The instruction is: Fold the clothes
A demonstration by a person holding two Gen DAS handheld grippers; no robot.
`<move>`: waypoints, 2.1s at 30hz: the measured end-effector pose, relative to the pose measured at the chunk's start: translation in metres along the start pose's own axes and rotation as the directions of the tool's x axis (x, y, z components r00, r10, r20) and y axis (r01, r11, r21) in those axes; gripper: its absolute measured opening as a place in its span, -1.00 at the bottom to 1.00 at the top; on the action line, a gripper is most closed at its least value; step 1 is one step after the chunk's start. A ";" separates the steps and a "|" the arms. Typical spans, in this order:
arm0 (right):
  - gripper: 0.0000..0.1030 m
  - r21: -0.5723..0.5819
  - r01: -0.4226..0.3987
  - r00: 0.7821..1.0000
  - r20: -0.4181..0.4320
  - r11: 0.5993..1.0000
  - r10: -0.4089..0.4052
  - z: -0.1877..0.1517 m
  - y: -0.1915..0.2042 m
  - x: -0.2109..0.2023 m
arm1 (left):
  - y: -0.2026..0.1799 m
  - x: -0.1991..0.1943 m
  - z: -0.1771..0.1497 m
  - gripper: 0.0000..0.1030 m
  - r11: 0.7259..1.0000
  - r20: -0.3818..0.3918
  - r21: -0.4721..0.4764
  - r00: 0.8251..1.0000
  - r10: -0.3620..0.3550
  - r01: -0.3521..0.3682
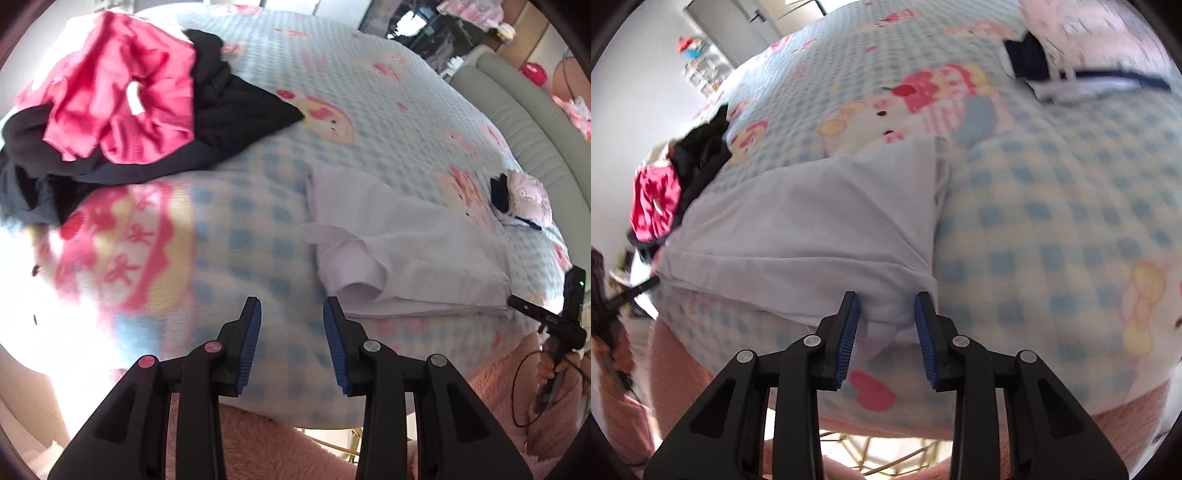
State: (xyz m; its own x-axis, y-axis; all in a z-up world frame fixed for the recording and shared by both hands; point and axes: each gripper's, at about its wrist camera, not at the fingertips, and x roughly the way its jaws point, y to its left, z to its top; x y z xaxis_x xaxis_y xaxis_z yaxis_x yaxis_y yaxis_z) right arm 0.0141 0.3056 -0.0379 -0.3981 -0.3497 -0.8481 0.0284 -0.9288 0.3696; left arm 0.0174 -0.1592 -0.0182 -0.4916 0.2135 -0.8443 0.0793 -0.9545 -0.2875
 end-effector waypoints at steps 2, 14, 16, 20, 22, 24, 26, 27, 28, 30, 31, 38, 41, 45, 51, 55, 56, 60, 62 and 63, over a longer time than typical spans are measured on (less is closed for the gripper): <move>-0.39 -0.010 -0.012 0.999 0.052 1.000 0.013 0.001 0.003 -0.014 | -0.006 -0.005 0.009 -0.28 0.999 0.066 0.010 0.997 -0.047 0.047; -0.41 -0.098 0.125 0.992 0.034 0.987 -0.122 0.013 0.028 0.020 | -0.036 0.064 0.009 -0.12 0.997 -0.072 0.077 0.997 -0.010 0.015; -0.42 -0.074 0.121 0.992 0.028 0.990 -0.120 0.003 0.020 0.015 | -0.030 0.057 -0.001 -0.03 0.997 -0.079 0.081 0.997 -0.011 0.017; -0.41 -0.055 0.127 0.992 0.021 0.990 -0.126 -0.002 0.010 0.002 | -0.030 0.037 0.002 -0.03 0.993 -0.037 0.118 0.999 0.007 -0.003; -0.39 -0.051 0.088 0.995 0.048 0.995 -0.085 0.006 0.009 -0.008 | -0.032 0.027 0.014 -0.06 0.992 0.033 0.123 0.999 -0.002 -0.002; -0.38 -0.048 0.043 0.996 0.081 0.998 -0.039 0.019 0.010 -0.016 | -0.038 0.022 0.029 -0.06 0.992 0.094 0.121 0.995 -0.036 0.025; -0.38 -0.054 0.027 0.994 0.106 0.998 -0.021 0.037 0.012 -0.017 | -0.048 0.030 0.044 -0.06 0.988 0.119 0.137 0.989 -0.085 0.068; -0.38 -0.066 0.039 0.993 0.114 0.997 -0.031 0.047 0.015 -0.015 | -0.054 0.037 0.051 -0.06 0.985 0.120 0.149 0.987 -0.108 0.089; -0.38 -0.080 0.053 0.992 0.115 0.995 -0.044 0.055 0.017 -0.010 | -0.059 0.047 0.057 -0.06 0.982 0.106 0.157 0.987 -0.121 0.103; -0.38 -0.109 0.084 0.992 0.106 0.990 -0.073 0.069 0.022 0.004 | -0.071 0.071 0.064 -0.06 0.976 0.062 0.179 0.989 -0.135 0.122; -0.38 -0.123 0.095 0.992 0.094 0.988 -0.084 0.073 0.024 0.013 | -0.075 0.083 0.065 -0.06 0.977 0.037 0.183 0.992 -0.117 0.109; -0.37 -0.130 0.218 0.976 0.060 0.967 -0.211 0.065 0.007 0.051 | -0.060 0.110 0.072 -0.42 0.986 0.021 0.165 1.000 0.007 -0.011; -0.34 -0.044 0.176 0.983 0.065 0.983 -0.173 0.060 -0.013 0.047 | -0.040 0.108 0.084 -0.45 0.990 0.053 0.105 0.995 0.085 -0.091; -0.34 -0.032 0.248 0.962 0.126 0.968 -0.242 0.060 -0.005 0.030 | -0.014 0.088 0.090 -0.44 0.998 0.103 -0.007 0.992 0.068 -0.068; -0.30 -0.023 0.196 0.974 0.121 0.980 -0.192 0.069 -0.002 0.033 | -0.027 0.104 0.084 -0.10 0.996 0.039 0.088 0.999 0.027 -0.030; -0.30 -0.018 0.206 0.975 0.088 0.978 -0.204 0.070 -0.005 0.046 | -0.019 0.121 0.096 -0.62 1.000 0.010 0.010 1.000 -0.006 0.006; -0.31 -0.018 0.215 0.973 0.093 0.976 -0.213 0.069 -0.005 0.047 | -0.018 0.123 0.099 -0.62 1.000 0.012 -0.002 1.000 -0.002 0.002; -0.32 -0.037 0.288 0.952 0.120 0.957 -0.282 0.062 -0.005 0.045 | -0.011 0.119 0.103 -0.59 0.998 0.034 -0.046 0.999 0.035 -0.033; -0.32 -0.013 0.287 0.952 0.120 0.958 -0.283 0.061 -0.010 0.042 | -0.005 0.111 0.101 -0.57 0.996 0.048 -0.082 0.998 0.050 -0.046; -0.32 0.007 0.277 0.954 0.121 0.961 -0.276 0.060 -0.012 0.038 | -0.006 0.101 0.097 -0.59 0.996 0.067 -0.079 0.997 0.037 -0.031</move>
State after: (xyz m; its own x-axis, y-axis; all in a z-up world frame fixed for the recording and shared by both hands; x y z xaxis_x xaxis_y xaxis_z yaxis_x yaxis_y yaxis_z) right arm -0.0564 0.3110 -0.0514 -0.4981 -0.0627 -0.8649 -0.0897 -0.9883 0.1233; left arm -0.1167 -0.1522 -0.0584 -0.5457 0.1639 -0.8218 0.1628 -0.9413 -0.2958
